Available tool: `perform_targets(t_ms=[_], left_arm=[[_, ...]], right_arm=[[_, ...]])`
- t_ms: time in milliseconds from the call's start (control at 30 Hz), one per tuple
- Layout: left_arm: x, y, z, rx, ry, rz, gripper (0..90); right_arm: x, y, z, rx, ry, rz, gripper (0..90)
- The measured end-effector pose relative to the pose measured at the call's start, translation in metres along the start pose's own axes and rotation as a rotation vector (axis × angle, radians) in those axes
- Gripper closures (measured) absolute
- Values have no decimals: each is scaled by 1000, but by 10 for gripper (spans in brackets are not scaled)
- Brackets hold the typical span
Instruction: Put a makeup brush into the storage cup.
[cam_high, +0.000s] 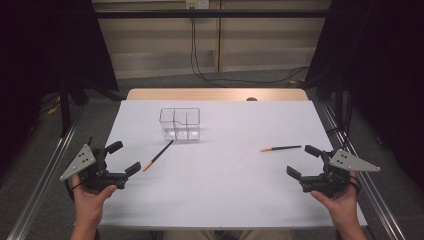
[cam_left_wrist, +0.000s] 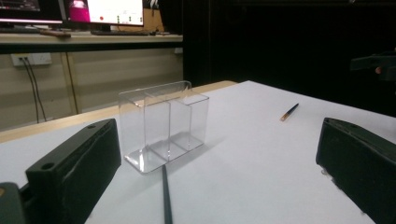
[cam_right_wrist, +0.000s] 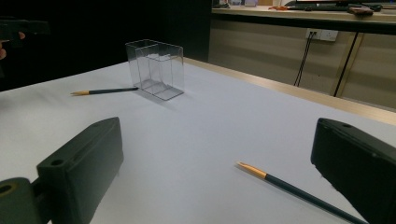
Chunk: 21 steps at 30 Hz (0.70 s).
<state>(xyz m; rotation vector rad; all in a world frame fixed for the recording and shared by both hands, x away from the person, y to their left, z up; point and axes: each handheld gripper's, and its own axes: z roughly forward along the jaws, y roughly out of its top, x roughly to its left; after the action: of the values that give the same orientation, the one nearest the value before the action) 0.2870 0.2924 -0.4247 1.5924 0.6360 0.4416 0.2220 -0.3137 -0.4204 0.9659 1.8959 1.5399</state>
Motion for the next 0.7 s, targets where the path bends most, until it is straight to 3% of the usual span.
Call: perform_targets(t_ms=[67,133,267,367,400,567,700], left_arm=[[1,-1,2,21,-2,12,0],[0,-2,5,30,0,-10,0],[-2,-3,5,61,5,16,0],[-3,-3,6,51,-2,8,0],[-3,-1,7,51,-1,24,0],[-5,2,7,42,-1,30,0],[-6,5,7,43,4,40,4]], right_arm=[[-2,0,0,-1,-3,1,17],[-4,-1,0,-6,-4,11,18],[-4,-2,-2,-1,-8,16,19],[-4,-2,-3,0,-8,13,19],[-3,0,-5,-6,-15,9,19],[-1,2,-4,-21,-10,5,20],[1,1,-2,0,1,-3,22]])
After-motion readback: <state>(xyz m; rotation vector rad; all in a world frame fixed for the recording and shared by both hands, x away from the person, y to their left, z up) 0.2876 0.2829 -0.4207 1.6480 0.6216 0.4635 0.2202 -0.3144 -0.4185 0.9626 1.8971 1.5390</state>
